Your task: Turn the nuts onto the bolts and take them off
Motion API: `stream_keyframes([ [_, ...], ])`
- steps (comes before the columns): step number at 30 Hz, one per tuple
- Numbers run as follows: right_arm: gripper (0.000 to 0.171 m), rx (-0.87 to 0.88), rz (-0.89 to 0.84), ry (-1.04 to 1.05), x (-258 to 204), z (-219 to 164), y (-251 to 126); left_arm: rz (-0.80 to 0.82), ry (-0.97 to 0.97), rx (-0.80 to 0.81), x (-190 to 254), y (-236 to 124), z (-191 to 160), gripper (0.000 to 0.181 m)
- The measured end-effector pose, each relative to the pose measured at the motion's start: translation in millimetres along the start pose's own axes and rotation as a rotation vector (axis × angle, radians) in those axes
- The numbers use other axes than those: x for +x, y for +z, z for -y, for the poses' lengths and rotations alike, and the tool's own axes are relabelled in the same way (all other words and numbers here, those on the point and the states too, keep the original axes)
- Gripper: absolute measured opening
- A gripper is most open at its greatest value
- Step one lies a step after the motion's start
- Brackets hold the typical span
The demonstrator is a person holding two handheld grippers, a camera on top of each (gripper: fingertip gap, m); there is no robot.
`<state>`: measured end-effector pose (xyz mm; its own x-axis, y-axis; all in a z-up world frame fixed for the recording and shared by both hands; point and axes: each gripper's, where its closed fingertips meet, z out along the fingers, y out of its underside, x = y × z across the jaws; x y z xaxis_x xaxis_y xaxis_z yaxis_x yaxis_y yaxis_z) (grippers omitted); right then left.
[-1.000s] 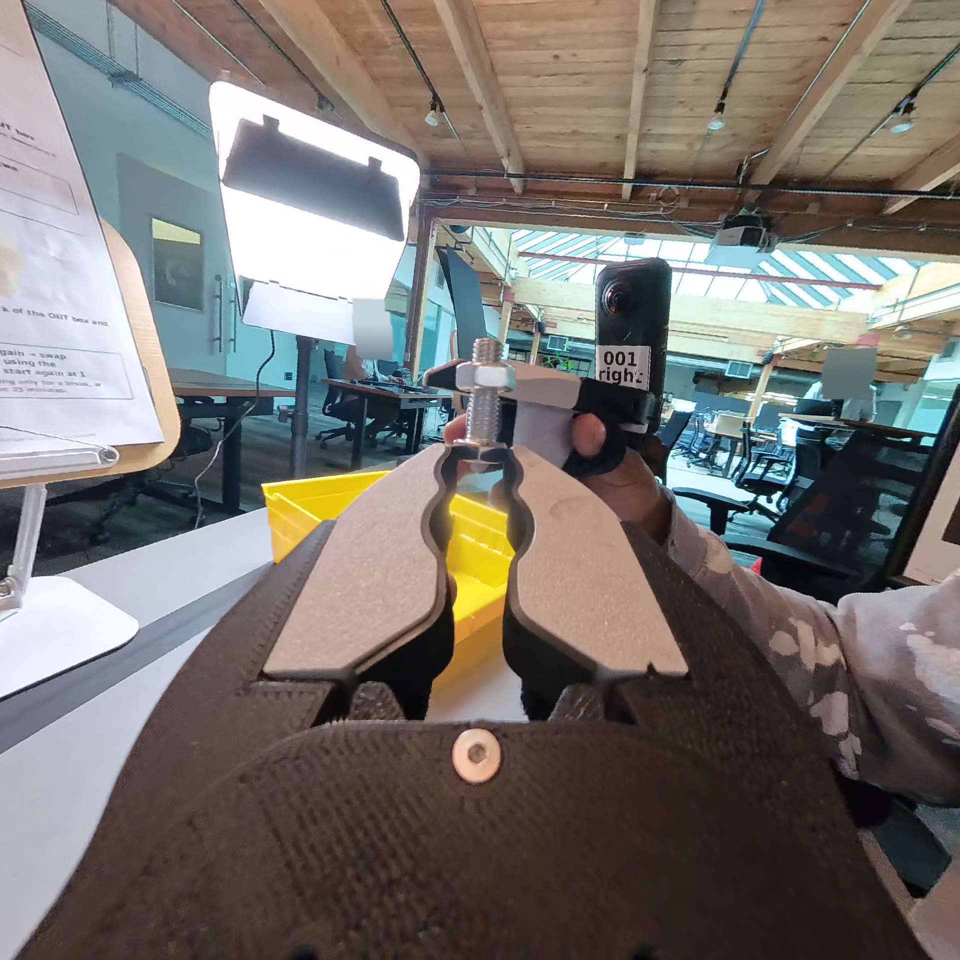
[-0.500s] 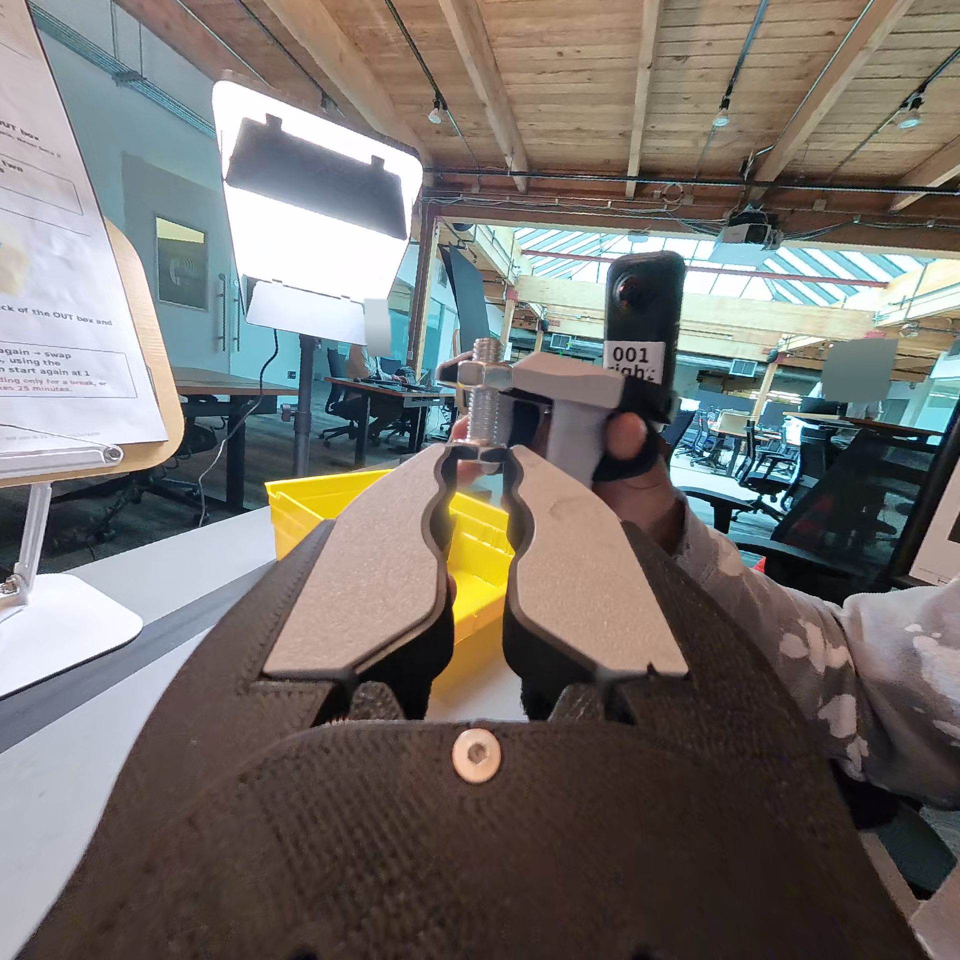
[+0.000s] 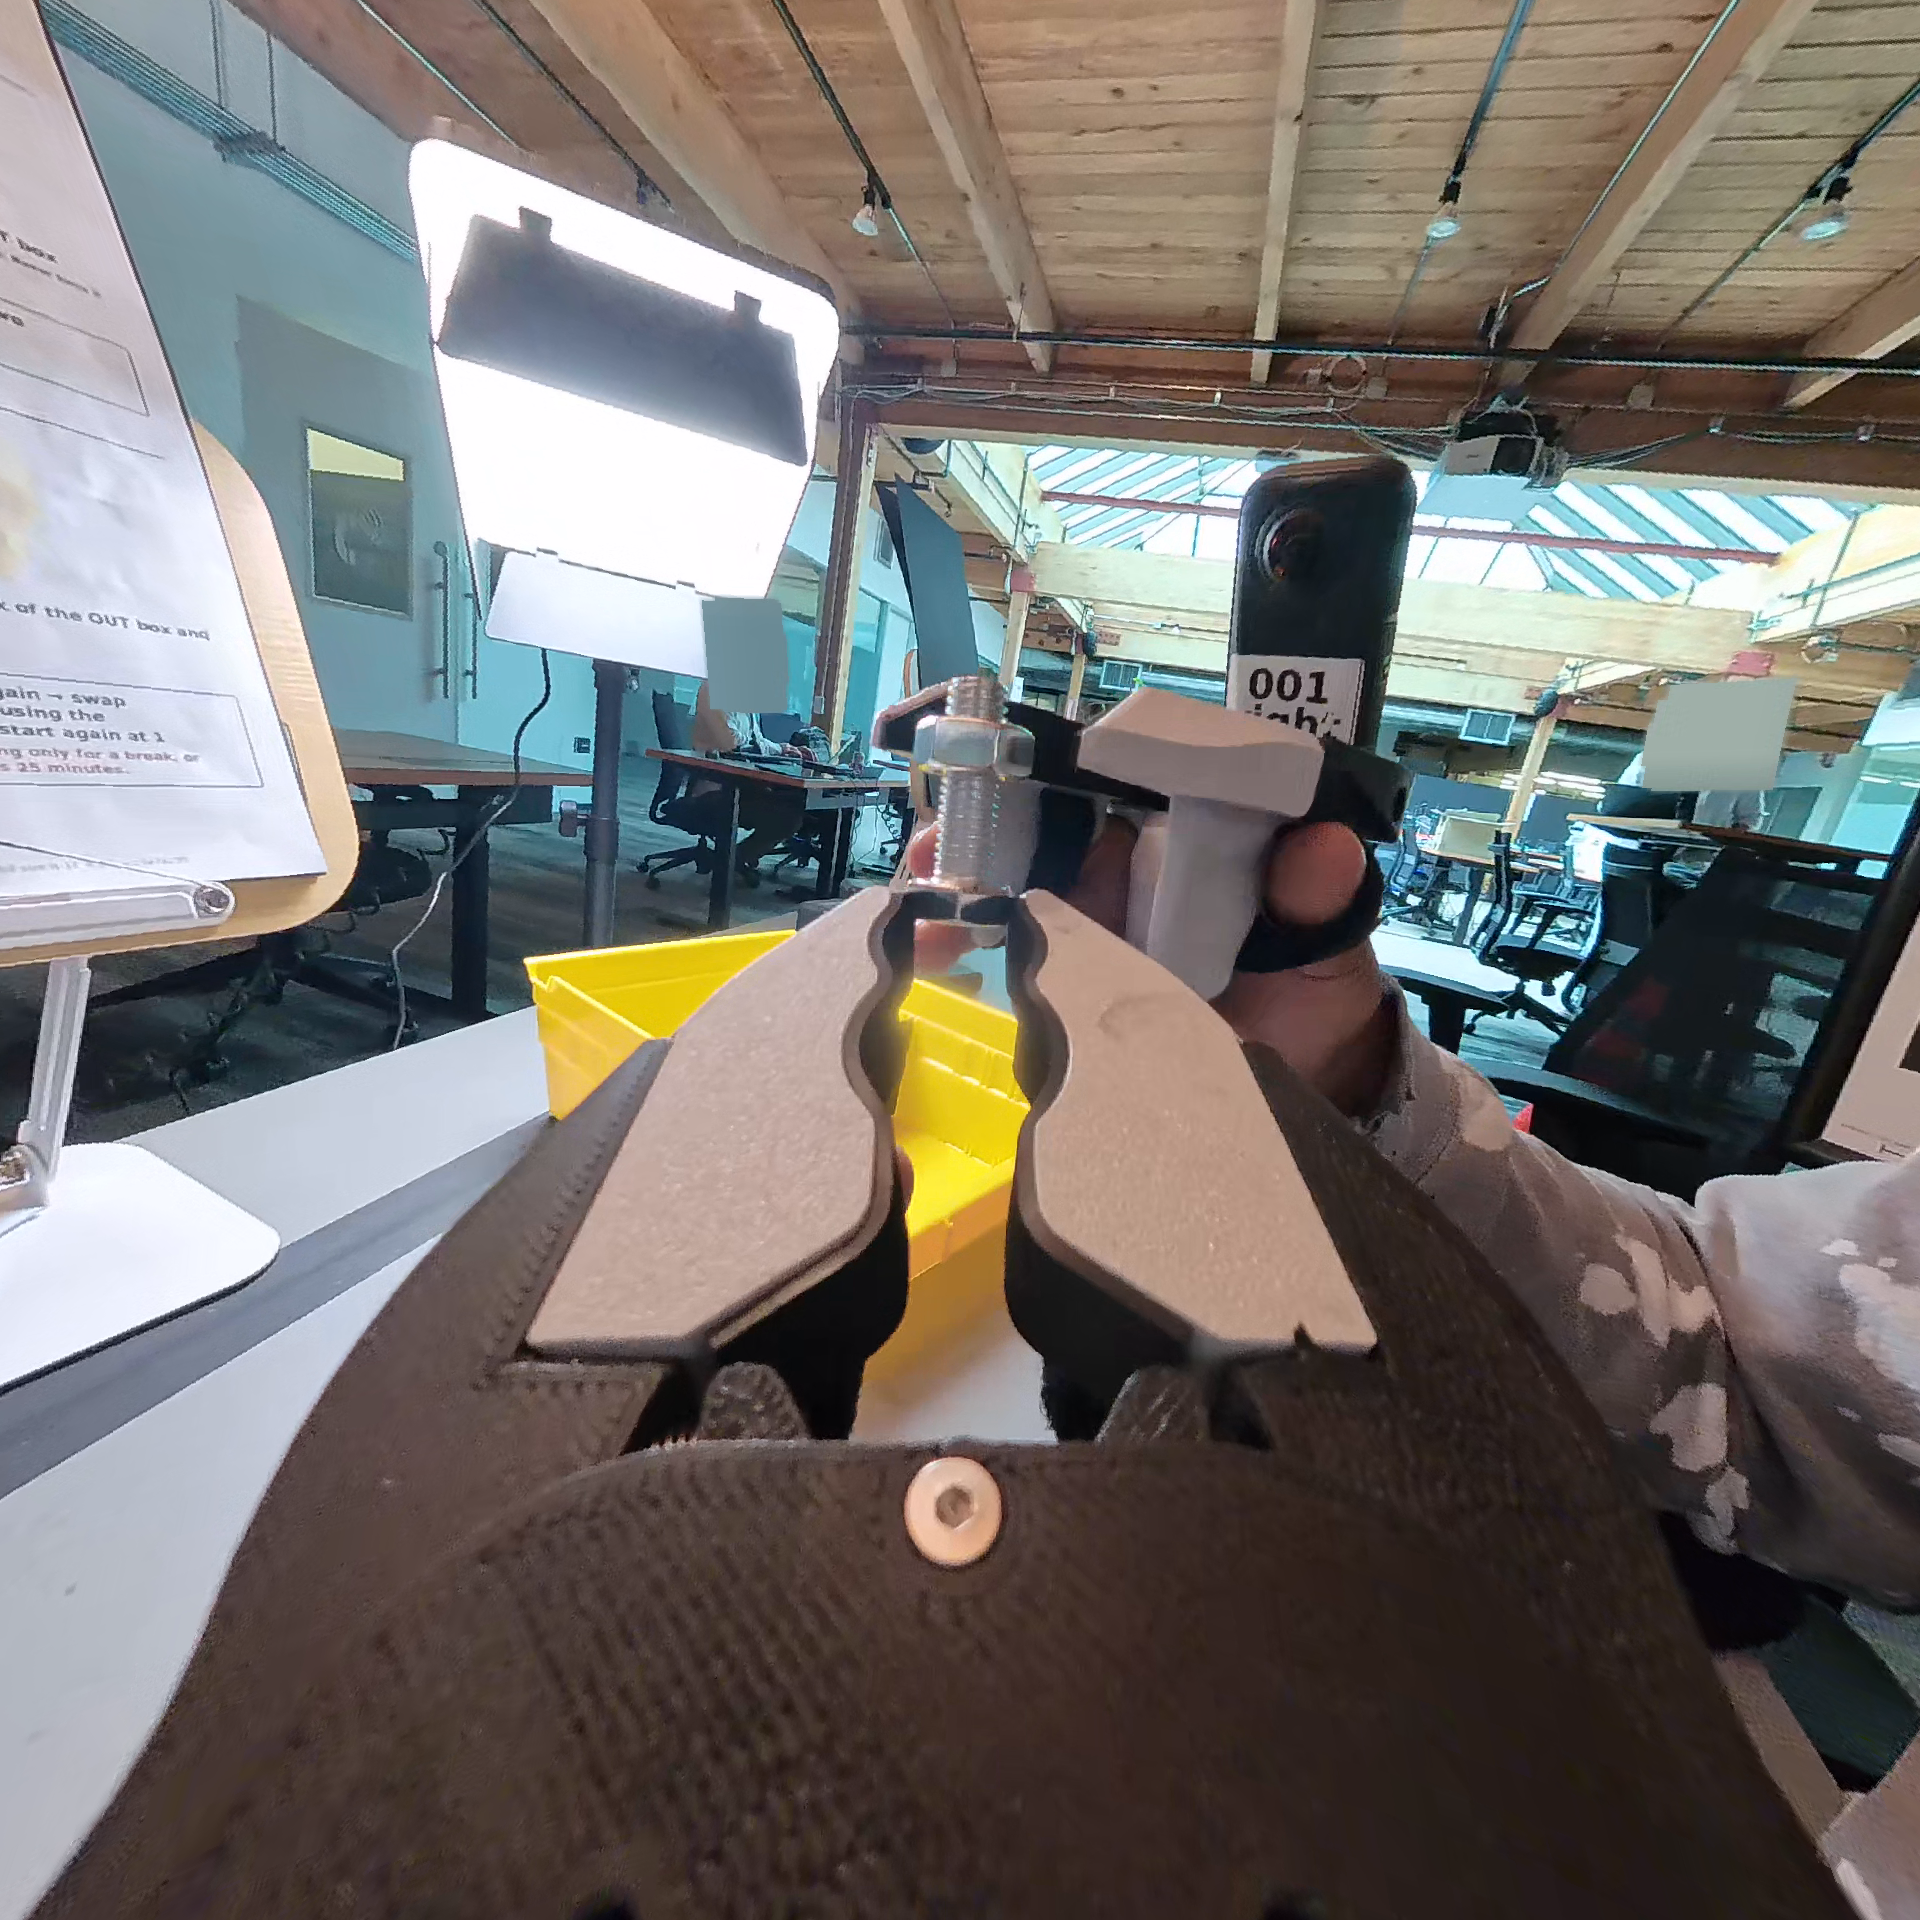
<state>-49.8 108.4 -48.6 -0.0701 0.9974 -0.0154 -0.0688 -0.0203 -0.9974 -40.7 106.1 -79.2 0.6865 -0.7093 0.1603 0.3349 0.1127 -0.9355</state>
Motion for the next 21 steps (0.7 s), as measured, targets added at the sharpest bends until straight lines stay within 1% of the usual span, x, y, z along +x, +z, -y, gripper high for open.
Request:
stream_keyframes([
  [2,0.038,-0.007,-0.007,0.003,0,-3,2,-0.003,0.010,0.001,3,1,0,0.018],
  [3,0.040,-0.004,-0.022,0.008,5,-3,1,0.006,0.004,0.002,1,1,0,0.018],
  [4,0.031,-0.006,-0.050,0.030,13,-3,-2,-0.007,-0.009,0.016,0,-1,2,0.018],
  [5,0.018,-0.004,-0.123,0.043,28,-3,-7,-0.003,-0.013,0.020,-1,-2,4,0.018],
  [7,0.020,0.025,-0.130,0.043,33,2,-13,0.004,0.003,0.023,-1,-2,6,0.018],
  [8,0.025,0.020,-0.115,0.048,31,3,-13,0.002,0.001,0.022,-1,-2,6,0.018],
  [13,0.038,0.010,-0.009,0.031,2,1,0,0.003,0.001,0.005,0,0,-1,0.018],
  [17,0.038,0.009,-0.024,0.047,7,-1,0,0.006,-0.003,0.007,0,0,0,0.018],
  [18,0.021,0.008,-0.070,0.055,16,-1,-3,-0.010,-0.011,0.022,1,-1,3,0.018],
  [19,0.019,0.021,-0.119,0.040,25,0,-7,-0.004,-0.006,0.019,0,-2,4,0.018],
  [20,0.020,0.026,-0.128,0.032,28,1,-10,-0.002,0.003,0.021,0,-2,5,0.018],
  [21,0.024,0.021,-0.114,0.041,27,2,-11,-0.001,0.005,0.022,1,-2,6,0.018],
])
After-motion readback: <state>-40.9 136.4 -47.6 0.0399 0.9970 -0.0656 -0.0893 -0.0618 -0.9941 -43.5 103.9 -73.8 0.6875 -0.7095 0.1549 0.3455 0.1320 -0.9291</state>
